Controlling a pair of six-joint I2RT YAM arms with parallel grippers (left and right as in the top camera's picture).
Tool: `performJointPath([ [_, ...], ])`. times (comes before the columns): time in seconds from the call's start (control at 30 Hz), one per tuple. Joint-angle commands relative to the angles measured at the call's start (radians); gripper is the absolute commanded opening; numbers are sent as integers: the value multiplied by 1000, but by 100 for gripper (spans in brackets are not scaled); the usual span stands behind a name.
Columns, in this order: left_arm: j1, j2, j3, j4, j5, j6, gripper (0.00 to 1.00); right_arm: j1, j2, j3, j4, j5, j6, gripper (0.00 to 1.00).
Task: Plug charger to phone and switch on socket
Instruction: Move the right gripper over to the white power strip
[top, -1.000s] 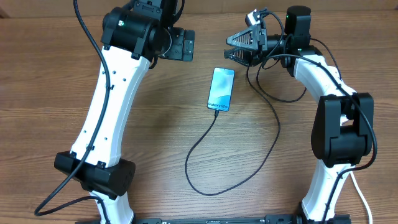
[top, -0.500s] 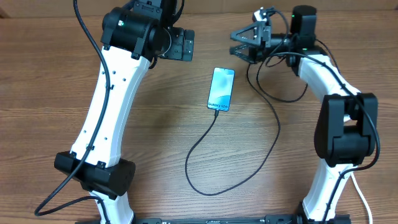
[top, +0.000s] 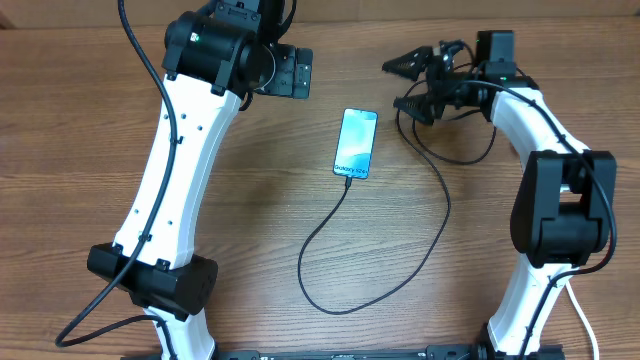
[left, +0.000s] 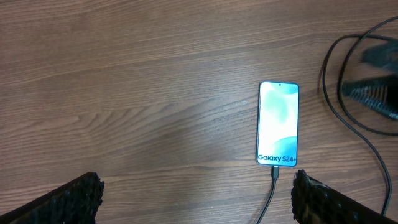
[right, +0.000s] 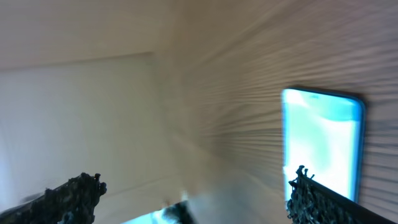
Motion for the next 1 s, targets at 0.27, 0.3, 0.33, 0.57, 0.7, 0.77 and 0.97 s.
performJointPath([
  [0.27,0,7,-3,0,-13,26,100,-109,-214,9,-420,376,-368,100],
  [0.3,0,7,-3,0,-13,26,100,-132,-256,9,-455,442,-374,100],
  [0.33,0,7,-3,0,-13,26,100,-156,-300,9,-481,491,-388,100],
  [0.57,0,7,-3,0,-13,26,100,-352,-534,9,-486,710,-396,100],
  [0.7,0,7,-3,0,-13,26,100,-489,-564,9,-454,720,-391,100],
  [0.77,0,7,-3,0,-13,26,100,-550,-557,8,-454,720,-391,100],
  [0.97,0,7,-3,0,-13,26,100,-680,-512,7,-452,685,-433,99],
])
